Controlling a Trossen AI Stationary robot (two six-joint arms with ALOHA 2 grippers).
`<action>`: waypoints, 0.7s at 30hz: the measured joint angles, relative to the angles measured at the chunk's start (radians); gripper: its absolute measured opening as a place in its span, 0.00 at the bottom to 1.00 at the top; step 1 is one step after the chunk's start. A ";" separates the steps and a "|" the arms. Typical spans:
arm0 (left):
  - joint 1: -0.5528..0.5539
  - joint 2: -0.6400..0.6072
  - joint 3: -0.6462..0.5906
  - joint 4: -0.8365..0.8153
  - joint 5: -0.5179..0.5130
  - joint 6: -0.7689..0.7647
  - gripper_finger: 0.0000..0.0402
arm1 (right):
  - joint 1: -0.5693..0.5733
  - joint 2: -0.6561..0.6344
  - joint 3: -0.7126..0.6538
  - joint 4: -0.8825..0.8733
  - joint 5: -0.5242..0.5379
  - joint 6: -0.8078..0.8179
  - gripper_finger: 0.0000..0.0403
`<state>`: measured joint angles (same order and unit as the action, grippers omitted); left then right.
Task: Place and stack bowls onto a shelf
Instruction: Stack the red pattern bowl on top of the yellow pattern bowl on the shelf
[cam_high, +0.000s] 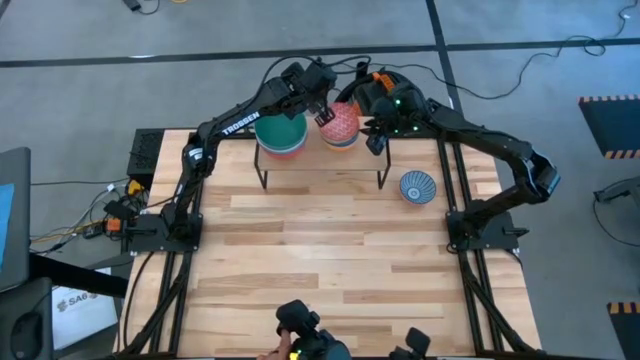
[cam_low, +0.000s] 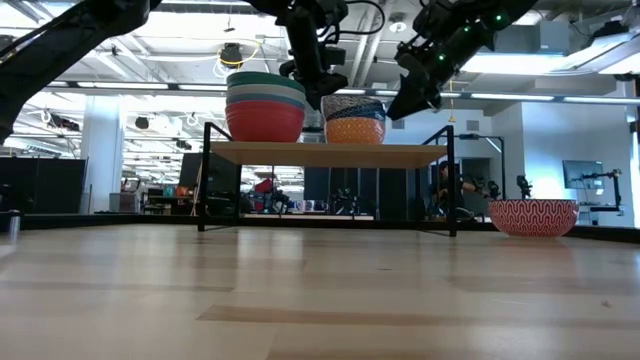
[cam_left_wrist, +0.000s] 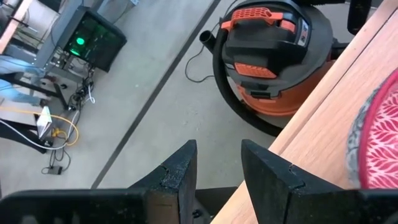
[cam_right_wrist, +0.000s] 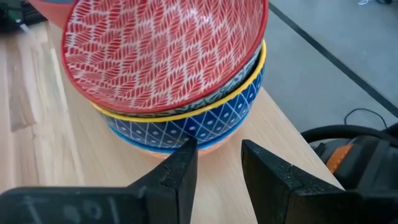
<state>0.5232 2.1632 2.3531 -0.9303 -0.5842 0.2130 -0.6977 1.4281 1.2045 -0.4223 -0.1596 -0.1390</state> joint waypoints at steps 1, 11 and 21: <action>0.000 0.000 0.000 -0.001 0.003 -0.001 0.28 | 0.001 0.000 0.000 0.002 0.000 0.000 0.38; 0.010 0.019 0.000 -0.009 0.030 -0.016 0.28 | 0.004 0.000 0.000 0.005 0.000 0.000 0.38; 0.008 0.035 0.002 0.037 0.000 0.016 0.28 | 0.006 0.000 0.000 -0.013 0.001 0.006 0.38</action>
<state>0.5315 2.1980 2.3547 -0.8932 -0.5844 0.2291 -0.6918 1.4284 1.2049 -0.4350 -0.1585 -0.1326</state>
